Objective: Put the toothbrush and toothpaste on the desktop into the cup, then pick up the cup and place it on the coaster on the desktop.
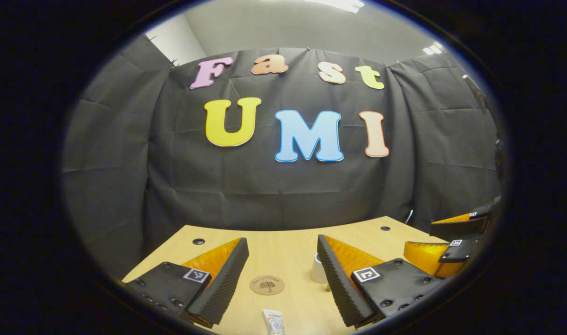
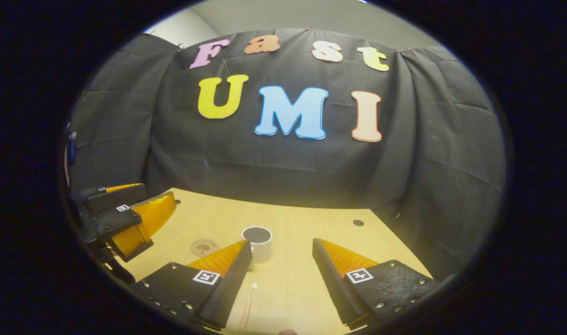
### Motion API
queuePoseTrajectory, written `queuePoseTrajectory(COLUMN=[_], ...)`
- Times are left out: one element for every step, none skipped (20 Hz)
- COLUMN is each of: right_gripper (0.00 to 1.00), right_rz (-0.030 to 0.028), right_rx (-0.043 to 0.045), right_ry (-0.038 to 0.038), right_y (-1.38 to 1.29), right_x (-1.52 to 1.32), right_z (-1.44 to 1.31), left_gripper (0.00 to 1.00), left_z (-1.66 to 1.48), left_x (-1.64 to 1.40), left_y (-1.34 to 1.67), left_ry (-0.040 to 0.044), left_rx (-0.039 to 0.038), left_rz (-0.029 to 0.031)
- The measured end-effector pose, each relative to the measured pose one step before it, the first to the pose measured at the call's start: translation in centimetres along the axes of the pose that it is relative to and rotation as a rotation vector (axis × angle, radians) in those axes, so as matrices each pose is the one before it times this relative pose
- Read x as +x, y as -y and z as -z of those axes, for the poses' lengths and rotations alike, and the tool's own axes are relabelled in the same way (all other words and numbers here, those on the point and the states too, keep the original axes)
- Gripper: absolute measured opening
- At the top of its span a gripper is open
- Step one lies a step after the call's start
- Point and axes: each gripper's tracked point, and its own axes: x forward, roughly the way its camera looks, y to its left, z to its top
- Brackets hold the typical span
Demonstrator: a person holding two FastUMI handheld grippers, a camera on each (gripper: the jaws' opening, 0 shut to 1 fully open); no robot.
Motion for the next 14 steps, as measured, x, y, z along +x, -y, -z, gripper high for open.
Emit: queuePoseTrajectory(right_gripper=[0.83, 0.83, 0.83, 0.83, 0.82, 0.83, 0.83, 0.83, 0.83, 0.83, 0.83, 0.83, 0.83, 0.83], right_rz=[-0.01027, -0.01277, -0.01871, -0.01913, -0.01363, -0.00947, -0.00924, -0.00788, -0.00368, -0.00665, -0.00666, -0.00659, -0.00425, 0.00031], right_rx=[0.00111, 0.00399, 0.00522, 0.00408, 0.00178, 0.00334, 0.00485, 0.00992, 0.01359, 0.01541, 0.01674, 0.01878, 0.01768, 0.01107], right_ry=[-0.02126, -0.02299, -0.02623, -0.02547, -0.03146, -0.02866, -0.03089, -0.03027, -0.03945, -0.04395, -0.04494, -0.04010, -0.03896, -0.04115], right_y=[-0.247, -0.336, -0.448, -0.557, -0.342, -0.246, -0.271, -0.336, -0.180, -0.243, -0.164, -0.107, -0.001, -0.132], right_x=[0.033, 0.096, 0.090, 0.097, 0.210, 0.233, 0.180, 0.308, 0.318, 0.486, 0.391, 0.267, 0.343, 0.718], right_z=[0.465, 0.619, 0.520, 0.685, 0.697, 0.812, 0.671, 0.883, 0.681, 0.849, 0.793, 0.816, 0.658, 0.700], left_gripper=[0.96, 0.96, 0.96, 0.96, 0.99, 0.99, 0.96, 0.96, 0.96, 0.96, 0.96, 0.96, 0.96, 0.96], left_z=[0.597, 0.890, 1.214, 0.973, 1.177, 1.194, 1.205, 0.868, 0.948, 0.869, 0.863, 0.876, 0.881, 0.737], left_x=[0.017, 0.036, 0.141, -0.076, 0.061, 0.152, 0.468, -0.006, 0.355, 0.329, 0.373, 0.550, 0.425, 0.595], left_y=[-0.074, 0.096, -0.132, -0.151, -0.060, -0.018, -0.119, -0.099, -0.154, -0.195, -0.204, -0.175, -0.159, -0.306], left_ry=[-0.02014, -0.03228, -0.03541, -0.03298, -0.04095, -0.04048, -0.03521, -0.03431, -0.03503, -0.03583, -0.04043, -0.03473, -0.03662, -0.03790], left_rx=[-0.00449, -0.00925, -0.01031, -0.00604, -0.00187, 0.00153, -0.00164, -0.00373, -0.00149, -0.00186, -0.00313, -0.01036, -0.01294, -0.01051], left_rz=[0.00243, 0.00517, -0.00146, 0.00106, 0.00551, -0.00217, 0.00061, -0.00150, -0.00267, -0.00288, -0.00362, -0.00149, 0.00239, -0.00263])
